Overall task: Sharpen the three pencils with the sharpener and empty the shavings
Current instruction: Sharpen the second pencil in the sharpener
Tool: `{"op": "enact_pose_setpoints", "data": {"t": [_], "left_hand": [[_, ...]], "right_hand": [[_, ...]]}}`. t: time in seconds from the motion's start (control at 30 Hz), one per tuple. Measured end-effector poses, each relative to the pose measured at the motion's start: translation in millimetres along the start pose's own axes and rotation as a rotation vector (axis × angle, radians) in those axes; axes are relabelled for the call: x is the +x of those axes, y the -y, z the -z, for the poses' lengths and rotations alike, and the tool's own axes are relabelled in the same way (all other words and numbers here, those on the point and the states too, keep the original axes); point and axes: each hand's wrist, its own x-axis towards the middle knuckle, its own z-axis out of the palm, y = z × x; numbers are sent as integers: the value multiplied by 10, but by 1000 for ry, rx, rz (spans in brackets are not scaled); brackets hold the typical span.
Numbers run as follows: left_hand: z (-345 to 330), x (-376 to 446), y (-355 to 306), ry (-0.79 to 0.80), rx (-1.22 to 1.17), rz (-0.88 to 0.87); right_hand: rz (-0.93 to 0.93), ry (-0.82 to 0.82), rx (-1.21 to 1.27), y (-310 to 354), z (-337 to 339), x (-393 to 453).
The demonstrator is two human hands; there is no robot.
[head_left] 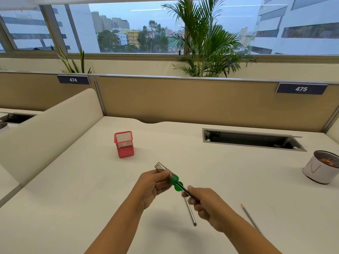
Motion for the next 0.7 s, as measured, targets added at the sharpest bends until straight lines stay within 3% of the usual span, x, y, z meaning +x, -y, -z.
{"op": "enact_pose_setpoints", "data": {"t": [0.13, 0.2, 0.27, 0.33, 0.43, 0.47, 0.5, 0.57, 0.7], "left_hand": [[-15, 41, 8, -73, -70, 3], [-31, 54, 18, -103, -100, 0], [-44, 62, 41, -110, -100, -14], [-43, 62, 58, -85, -70, -29], [-6, 41, 15, -13, 29, -22], [8, 39, -9, 7, 58, -11], [18, 44, -26, 17, 80, -1], [25, 55, -28, -1, 87, 10], [21, 88, 37, -80, 16, 33]], "right_hand": [[646, -381, -678, -105, -45, 63], [825, -550, -1012, -182, 13, 138], [902, -633, -1170, -211, 19, 171], [772, -549, -1051, -223, -43, 178], [4, -45, -64, -22, 35, 171], [-166, 83, 177, -16, 68, 183], [-223, 149, 288, -14, 83, 172], [-174, 149, 211, -24, 68, 163], [335, -196, -492, -61, -35, 121]]}}
